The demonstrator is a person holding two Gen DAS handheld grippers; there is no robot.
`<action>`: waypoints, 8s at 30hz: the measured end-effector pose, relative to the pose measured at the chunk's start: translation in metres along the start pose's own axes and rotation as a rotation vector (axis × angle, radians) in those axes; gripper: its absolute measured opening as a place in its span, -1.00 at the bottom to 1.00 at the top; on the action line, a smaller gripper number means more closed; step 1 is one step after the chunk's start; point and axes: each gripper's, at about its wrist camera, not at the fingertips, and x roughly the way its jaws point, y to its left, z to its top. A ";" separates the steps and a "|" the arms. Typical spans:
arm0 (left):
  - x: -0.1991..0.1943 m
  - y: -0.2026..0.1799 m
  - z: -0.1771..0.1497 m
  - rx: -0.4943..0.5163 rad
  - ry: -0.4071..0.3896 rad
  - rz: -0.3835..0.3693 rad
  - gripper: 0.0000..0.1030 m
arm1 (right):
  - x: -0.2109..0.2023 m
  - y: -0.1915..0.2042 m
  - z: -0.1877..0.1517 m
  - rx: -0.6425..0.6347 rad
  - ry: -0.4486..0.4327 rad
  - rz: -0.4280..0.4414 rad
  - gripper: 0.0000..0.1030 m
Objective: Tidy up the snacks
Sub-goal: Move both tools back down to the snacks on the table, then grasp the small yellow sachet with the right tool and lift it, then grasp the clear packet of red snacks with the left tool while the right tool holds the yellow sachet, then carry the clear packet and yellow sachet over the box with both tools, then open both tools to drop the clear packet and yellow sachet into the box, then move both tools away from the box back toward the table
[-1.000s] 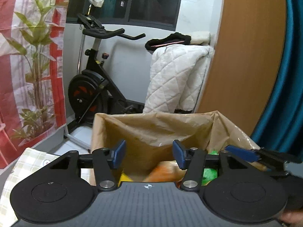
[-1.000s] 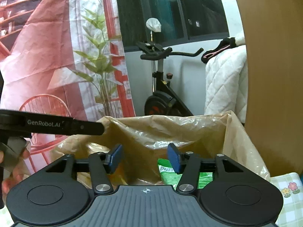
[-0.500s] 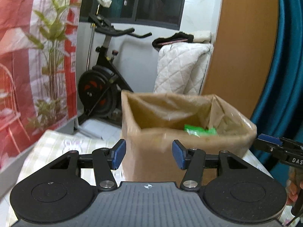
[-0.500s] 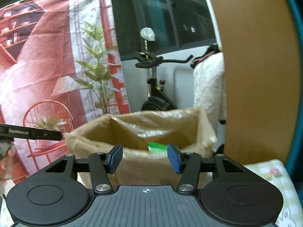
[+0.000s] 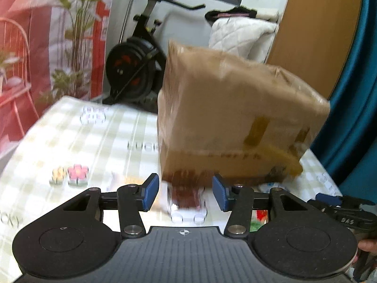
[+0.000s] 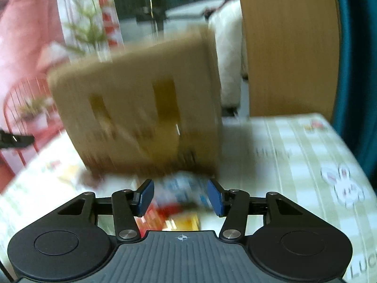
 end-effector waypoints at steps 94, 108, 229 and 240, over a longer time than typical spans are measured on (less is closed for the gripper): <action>0.160 -0.029 -0.020 0.232 0.249 0.078 0.69 | 0.021 -0.008 -0.052 0.064 -0.027 0.025 -0.42; 0.107 -0.019 -0.047 0.143 0.212 0.020 0.09 | 0.022 -0.005 -0.051 0.036 -0.025 0.020 -0.41; 0.008 -0.005 0.011 0.093 0.026 0.013 0.36 | -0.002 0.046 0.021 -0.033 -0.060 0.110 -0.10; 0.015 -0.003 -0.033 0.076 0.132 -0.041 0.36 | -0.002 0.076 -0.001 -0.096 0.008 0.154 -0.10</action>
